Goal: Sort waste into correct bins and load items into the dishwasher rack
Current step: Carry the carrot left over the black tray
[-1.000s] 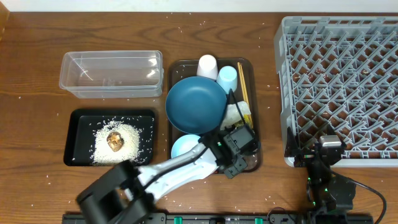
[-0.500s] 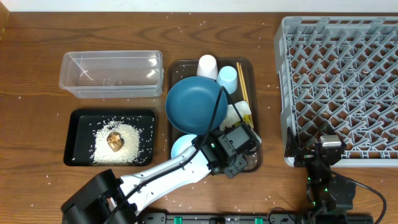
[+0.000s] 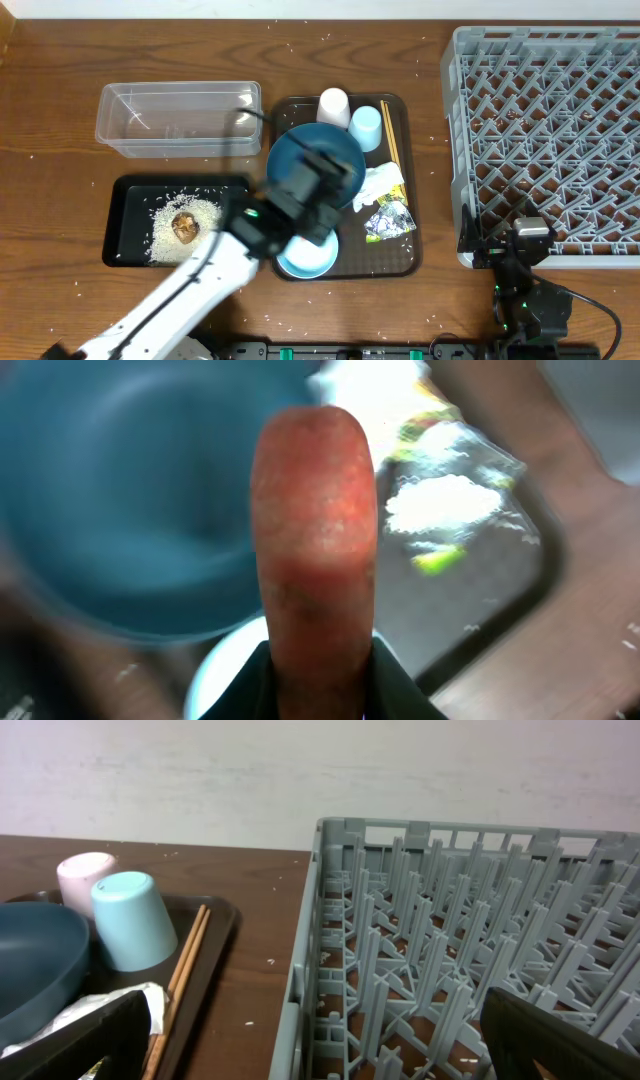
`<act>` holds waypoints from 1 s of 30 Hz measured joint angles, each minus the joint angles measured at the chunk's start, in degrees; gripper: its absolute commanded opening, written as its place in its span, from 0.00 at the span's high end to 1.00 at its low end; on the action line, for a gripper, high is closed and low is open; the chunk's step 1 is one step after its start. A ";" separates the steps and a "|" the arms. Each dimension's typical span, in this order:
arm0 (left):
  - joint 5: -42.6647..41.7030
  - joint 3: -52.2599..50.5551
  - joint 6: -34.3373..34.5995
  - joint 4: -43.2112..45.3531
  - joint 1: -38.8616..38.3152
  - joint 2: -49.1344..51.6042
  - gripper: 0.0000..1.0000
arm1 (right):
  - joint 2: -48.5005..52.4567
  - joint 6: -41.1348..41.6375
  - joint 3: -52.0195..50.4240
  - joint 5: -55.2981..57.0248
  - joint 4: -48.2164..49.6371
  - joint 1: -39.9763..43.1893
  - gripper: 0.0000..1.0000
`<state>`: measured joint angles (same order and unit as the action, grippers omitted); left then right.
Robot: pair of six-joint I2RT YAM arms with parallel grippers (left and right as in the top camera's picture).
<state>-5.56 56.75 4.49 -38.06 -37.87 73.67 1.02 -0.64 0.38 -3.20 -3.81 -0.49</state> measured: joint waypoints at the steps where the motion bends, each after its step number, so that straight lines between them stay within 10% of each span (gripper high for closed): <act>1: 0.07 0.00 0.02 -1.07 2.71 -0.63 0.81 | 0.00 0.00 0.00 -0.02 -0.02 0.00 0.01; 17: 0.68 -1.22 8.35 -5.79 43.28 -0.02 0.81 | 0.00 0.00 0.00 0.00 -0.02 0.00 0.01; 30: 0.83 -8.41 25.51 -5.25 54.27 3.02 0.81 | 0.00 0.00 0.00 0.00 -0.02 0.00 0.01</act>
<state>-4.73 48.34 30.00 -43.31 16.40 76.69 1.02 -0.64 0.38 -3.20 -3.84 -0.49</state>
